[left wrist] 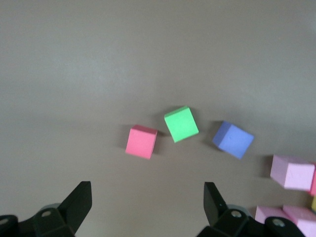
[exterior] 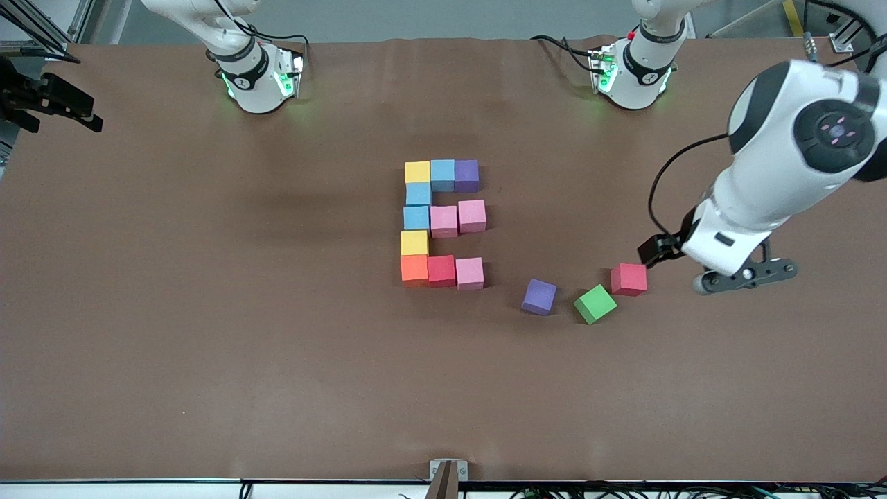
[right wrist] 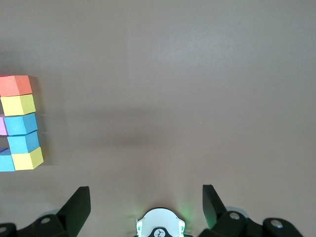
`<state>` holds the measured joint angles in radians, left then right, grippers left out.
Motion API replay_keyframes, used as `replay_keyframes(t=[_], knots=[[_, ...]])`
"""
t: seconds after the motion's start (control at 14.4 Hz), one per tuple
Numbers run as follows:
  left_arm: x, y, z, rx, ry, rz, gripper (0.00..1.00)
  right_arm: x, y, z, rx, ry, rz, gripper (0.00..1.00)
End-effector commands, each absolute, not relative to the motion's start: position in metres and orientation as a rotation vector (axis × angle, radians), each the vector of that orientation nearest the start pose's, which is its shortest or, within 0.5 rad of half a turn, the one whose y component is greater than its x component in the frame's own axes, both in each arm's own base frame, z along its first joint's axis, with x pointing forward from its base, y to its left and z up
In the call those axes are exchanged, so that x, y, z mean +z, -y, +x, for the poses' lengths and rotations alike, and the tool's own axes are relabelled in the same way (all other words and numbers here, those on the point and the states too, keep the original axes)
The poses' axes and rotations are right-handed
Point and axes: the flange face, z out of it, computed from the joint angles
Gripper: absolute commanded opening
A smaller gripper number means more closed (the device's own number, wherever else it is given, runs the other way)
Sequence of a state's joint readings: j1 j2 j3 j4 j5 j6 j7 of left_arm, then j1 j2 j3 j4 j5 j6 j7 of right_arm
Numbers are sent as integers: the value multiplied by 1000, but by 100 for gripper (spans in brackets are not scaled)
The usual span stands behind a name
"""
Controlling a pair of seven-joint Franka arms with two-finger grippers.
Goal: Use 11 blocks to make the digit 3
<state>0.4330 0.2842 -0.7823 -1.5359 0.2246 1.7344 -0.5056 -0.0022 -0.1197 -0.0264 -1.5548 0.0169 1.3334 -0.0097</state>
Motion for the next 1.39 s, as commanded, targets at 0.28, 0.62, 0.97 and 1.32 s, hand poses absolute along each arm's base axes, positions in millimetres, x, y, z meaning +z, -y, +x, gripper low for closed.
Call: replay_keyframes(t=[0.28, 0.62, 0.97, 1.32], knots=[[586, 61, 578, 72, 83, -3151, 100, 675, 16, 487, 132, -8, -3103, 100], [616, 14, 557, 49, -36, -3129, 100, 682, 17, 498, 22, -16, -3106, 100], [623, 1, 555, 46, -52, -3125, 100, 679, 20, 507, 25, -23, -3114, 100], [623, -8, 556, 36, -46, -3155, 100, 685, 18, 521, 13, -16, -3110, 100]])
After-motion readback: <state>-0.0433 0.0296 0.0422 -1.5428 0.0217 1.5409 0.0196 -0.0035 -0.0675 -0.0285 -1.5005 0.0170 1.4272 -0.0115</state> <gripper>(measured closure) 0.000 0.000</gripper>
